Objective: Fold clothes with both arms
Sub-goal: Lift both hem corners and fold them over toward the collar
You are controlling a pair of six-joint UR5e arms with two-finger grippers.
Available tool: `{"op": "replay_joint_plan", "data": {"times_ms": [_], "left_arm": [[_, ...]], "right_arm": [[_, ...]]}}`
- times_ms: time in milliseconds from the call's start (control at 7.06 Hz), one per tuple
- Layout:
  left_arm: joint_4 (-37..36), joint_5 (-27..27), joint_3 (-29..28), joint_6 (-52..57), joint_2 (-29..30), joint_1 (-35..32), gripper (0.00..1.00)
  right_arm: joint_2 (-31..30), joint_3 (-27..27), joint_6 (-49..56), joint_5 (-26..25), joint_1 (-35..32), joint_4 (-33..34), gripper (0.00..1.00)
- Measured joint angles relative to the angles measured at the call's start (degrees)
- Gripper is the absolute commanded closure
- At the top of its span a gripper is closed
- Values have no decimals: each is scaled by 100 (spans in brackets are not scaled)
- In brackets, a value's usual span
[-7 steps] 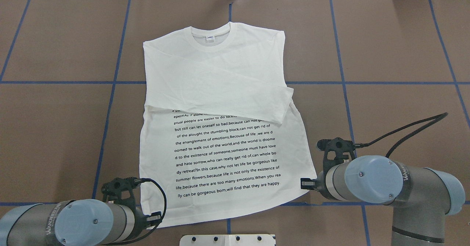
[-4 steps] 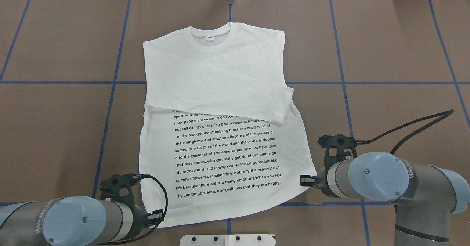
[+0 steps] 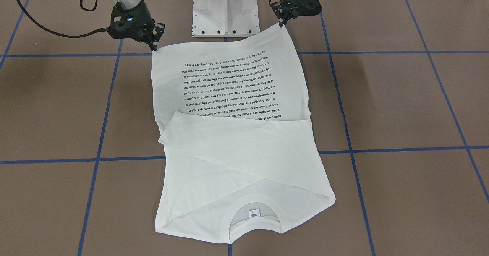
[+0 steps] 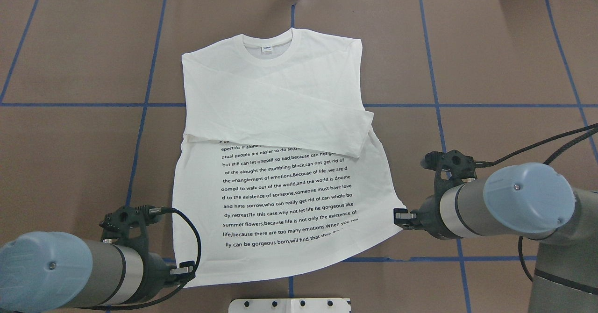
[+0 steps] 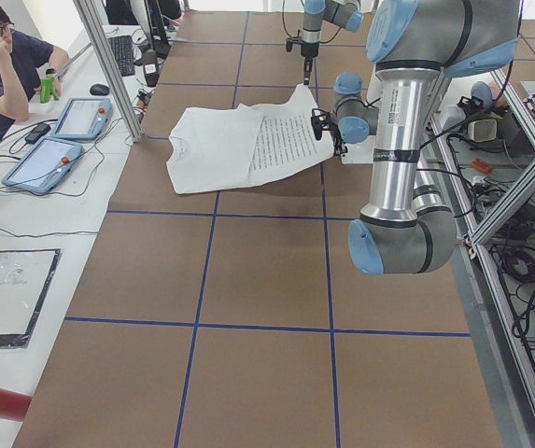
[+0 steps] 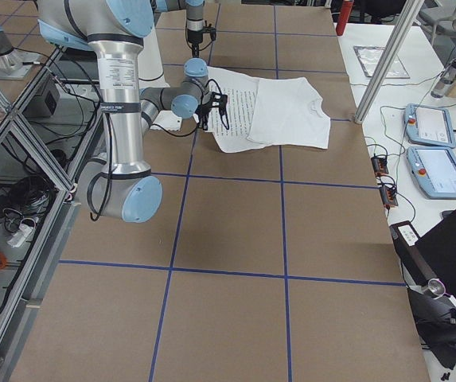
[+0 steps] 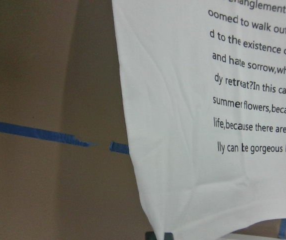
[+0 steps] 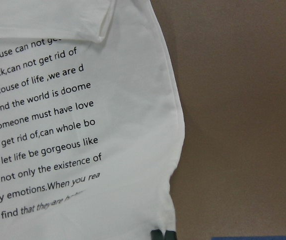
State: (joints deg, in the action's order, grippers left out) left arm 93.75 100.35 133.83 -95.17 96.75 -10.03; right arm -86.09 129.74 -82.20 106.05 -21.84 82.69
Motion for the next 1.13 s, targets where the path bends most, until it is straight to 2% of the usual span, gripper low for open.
{"op": "replay_joint_plan", "data": {"times_ms": [425,850,1133], "left_arm": [[-324,187,512,43,-8,-12,100],[-908,620,1315,-62,17,437,100],[-1111,675,1535,-219,7,644,100]], "right_arm": [[-467,591,9,797,-54,1,100],[-566,928,-21,1897,-75,2,100],[-591,1093,-1,2231,-246,2,100]]}}
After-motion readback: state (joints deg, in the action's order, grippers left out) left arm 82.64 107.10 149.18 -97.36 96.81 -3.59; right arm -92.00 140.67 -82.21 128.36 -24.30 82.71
